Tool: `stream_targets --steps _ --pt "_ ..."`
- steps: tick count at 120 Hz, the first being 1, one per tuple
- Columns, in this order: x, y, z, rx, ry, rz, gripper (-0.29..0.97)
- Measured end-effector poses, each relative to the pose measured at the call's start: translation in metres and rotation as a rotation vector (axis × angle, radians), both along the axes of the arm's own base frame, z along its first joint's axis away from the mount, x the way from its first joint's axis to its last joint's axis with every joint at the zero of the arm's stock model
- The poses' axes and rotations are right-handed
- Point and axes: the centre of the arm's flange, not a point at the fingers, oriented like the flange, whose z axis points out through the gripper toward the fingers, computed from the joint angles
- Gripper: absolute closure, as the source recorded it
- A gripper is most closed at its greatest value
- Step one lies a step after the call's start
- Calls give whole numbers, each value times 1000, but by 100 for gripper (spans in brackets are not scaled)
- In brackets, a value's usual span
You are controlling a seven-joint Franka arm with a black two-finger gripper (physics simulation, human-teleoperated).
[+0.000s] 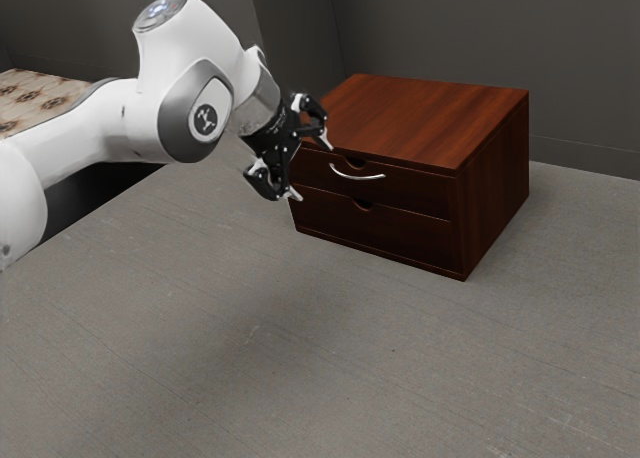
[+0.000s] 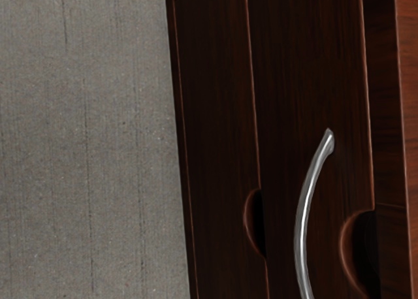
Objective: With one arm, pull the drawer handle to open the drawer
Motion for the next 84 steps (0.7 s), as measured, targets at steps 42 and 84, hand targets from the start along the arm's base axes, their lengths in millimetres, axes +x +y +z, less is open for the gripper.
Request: stream_targets --steps 42,84 --pt "15 -2 -22 -12 -10 31 3" --pt "26 -6 -32 -16 -44 47 14"
